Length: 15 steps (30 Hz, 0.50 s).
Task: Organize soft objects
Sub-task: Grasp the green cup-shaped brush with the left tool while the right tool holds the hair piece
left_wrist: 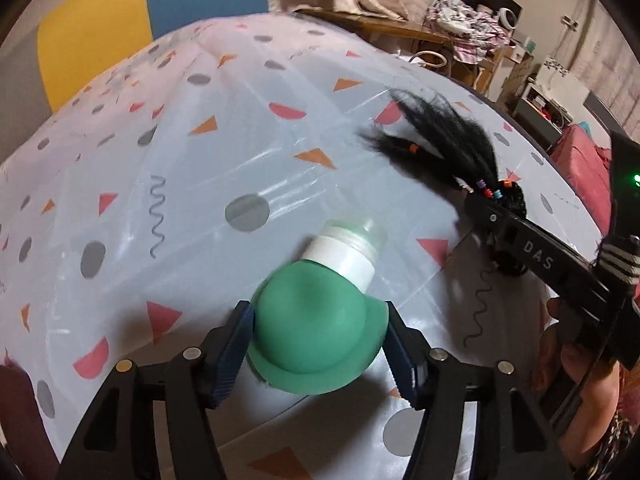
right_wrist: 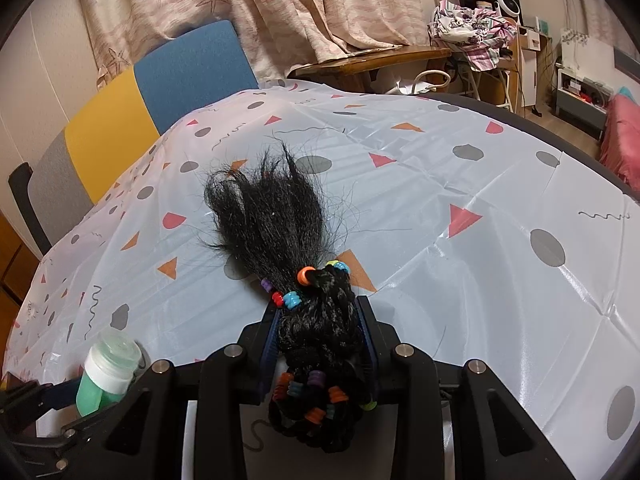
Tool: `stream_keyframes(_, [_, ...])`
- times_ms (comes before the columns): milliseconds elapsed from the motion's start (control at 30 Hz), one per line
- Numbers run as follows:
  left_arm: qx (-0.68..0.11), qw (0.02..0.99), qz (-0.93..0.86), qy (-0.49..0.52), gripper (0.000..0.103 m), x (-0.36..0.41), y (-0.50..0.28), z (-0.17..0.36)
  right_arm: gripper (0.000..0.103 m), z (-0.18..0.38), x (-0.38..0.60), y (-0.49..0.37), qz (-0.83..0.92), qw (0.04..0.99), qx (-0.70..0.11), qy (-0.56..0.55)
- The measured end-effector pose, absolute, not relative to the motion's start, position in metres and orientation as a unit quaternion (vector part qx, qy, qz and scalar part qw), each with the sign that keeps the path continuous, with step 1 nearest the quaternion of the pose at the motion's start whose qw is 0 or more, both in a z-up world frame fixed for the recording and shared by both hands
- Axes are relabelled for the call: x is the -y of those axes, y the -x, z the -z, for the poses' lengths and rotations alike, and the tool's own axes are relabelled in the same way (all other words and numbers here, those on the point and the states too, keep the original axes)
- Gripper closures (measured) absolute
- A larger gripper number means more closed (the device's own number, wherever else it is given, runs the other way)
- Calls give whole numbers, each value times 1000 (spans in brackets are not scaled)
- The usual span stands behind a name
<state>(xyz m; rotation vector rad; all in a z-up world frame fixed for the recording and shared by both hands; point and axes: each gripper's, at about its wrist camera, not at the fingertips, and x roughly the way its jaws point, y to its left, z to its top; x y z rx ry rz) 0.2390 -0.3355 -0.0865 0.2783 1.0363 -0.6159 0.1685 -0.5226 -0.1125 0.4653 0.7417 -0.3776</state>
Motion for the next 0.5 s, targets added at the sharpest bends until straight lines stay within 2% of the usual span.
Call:
stream_keyframes(33, [-483, 811, 299, -137, 30, 339, -238, 85, 68, 112, 522, -169, 182, 888, -357, -223])
stream_keyframes(67, [-483, 809, 303, -143, 28, 341, -239, 85, 68, 112, 522, -169, 182, 888, -358, -223])
stream_keyframes(233, [-499, 803, 294, -138, 28, 346, -249, 93, 68, 112, 522, -168, 184, 889, -359, -219])
stream_keyframes(367, [-493, 813, 275, -141, 49, 339, -245, 95, 68, 113, 521, -168, 185, 889, -359, -217])
stream_keyframes(500, [-495, 818, 268, -120, 52, 326, -238, 90, 68, 112, 520, -169, 188, 888, -361, -212])
